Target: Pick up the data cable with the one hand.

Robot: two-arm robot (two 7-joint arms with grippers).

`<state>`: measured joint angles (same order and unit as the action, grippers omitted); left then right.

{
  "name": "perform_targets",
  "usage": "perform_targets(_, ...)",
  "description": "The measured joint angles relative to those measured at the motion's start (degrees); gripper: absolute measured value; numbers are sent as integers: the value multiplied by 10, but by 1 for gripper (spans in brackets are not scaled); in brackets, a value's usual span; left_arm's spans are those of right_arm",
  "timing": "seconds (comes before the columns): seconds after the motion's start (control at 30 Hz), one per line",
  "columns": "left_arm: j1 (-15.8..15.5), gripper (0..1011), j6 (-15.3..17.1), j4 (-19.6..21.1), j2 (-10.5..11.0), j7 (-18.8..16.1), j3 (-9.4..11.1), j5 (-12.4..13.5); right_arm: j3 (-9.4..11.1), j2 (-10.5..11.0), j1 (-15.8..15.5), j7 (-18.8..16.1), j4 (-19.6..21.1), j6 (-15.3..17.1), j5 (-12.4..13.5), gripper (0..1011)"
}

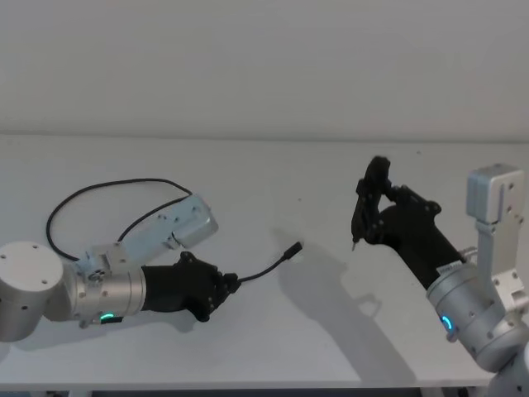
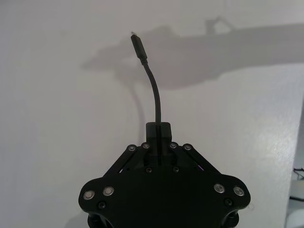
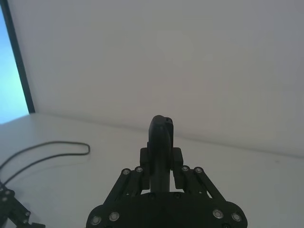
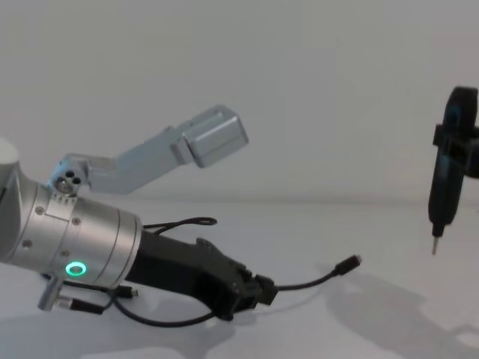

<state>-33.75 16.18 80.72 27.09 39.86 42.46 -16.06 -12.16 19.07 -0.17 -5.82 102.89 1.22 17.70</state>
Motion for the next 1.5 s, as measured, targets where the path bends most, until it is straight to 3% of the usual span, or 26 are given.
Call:
perform_targets(0.47, 13, 49, -44, 28, 5, -5, -17, -9, 9, -8, 22, -32, 8, -6, 27, 274)
perform_targets(0.97, 17, 49, -57, 36, 6, -6, -23, -12, 9, -24, 50, -63, -16, -5, 53, 275)
perform_targets(1.5, 18, 49, -62, 39, 6, -6, -25, -13, 3, -33, 74, -79, -49, -9, 62, 275)
